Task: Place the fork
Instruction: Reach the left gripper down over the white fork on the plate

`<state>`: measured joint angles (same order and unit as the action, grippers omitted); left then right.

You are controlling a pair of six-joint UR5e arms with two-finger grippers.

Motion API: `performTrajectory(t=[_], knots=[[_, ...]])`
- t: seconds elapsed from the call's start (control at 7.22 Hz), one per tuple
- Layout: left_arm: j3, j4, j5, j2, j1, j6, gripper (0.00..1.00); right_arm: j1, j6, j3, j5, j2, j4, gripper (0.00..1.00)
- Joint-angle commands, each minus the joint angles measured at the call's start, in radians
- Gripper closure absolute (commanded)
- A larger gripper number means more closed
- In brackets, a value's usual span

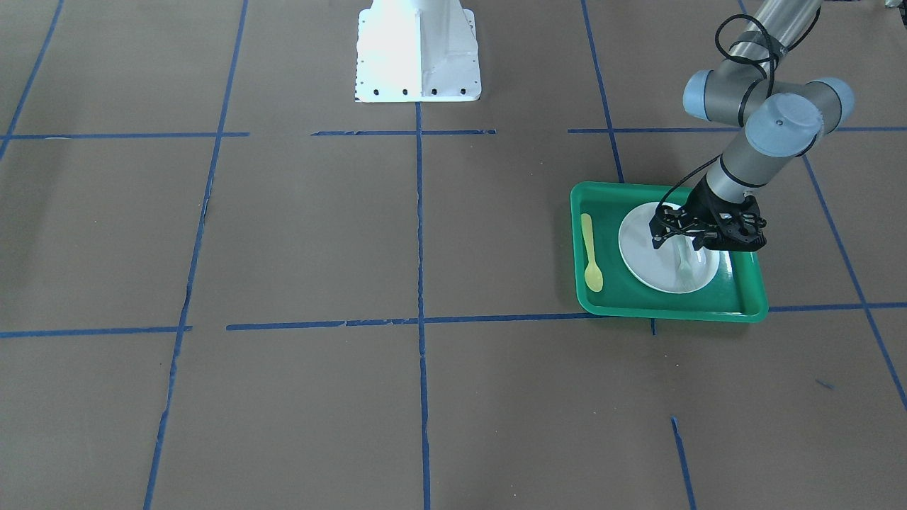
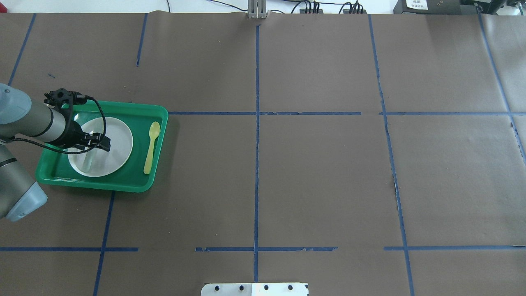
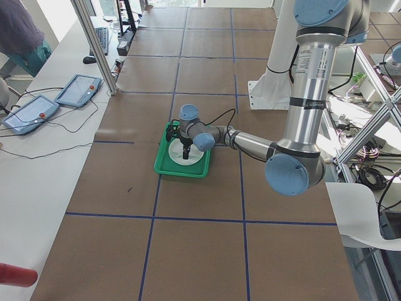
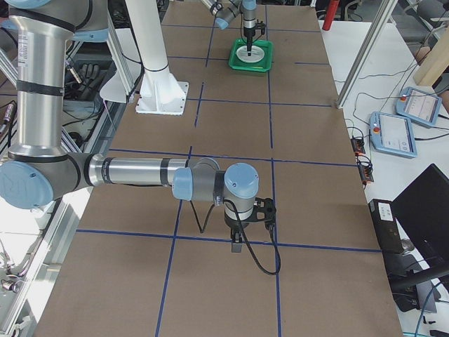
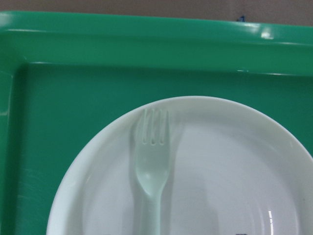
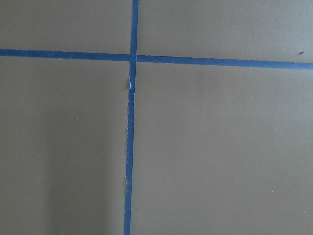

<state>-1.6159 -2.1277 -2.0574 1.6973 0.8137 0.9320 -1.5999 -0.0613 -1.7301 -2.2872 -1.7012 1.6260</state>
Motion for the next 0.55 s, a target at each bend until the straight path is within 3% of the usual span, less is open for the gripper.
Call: performTrajectory(t=[0.0, 0.14, 0.42], knots=[[0.010, -0.001, 0.000, 0.001, -0.001, -0.006, 0.36, 0.000, 0.000, 0.000, 0.000, 0.000, 0.000, 0.00], [0.010, -0.003, 0.000, 0.001, -0.001, -0.009, 0.48, 0.000, 0.001, 0.000, 0.000, 0.000, 0.000, 0.00], [-0.004, -0.001, 0.000, -0.002, 0.002, -0.006, 0.88, 0.000, 0.000, 0.000, 0.000, 0.000, 0.000, 0.00]])
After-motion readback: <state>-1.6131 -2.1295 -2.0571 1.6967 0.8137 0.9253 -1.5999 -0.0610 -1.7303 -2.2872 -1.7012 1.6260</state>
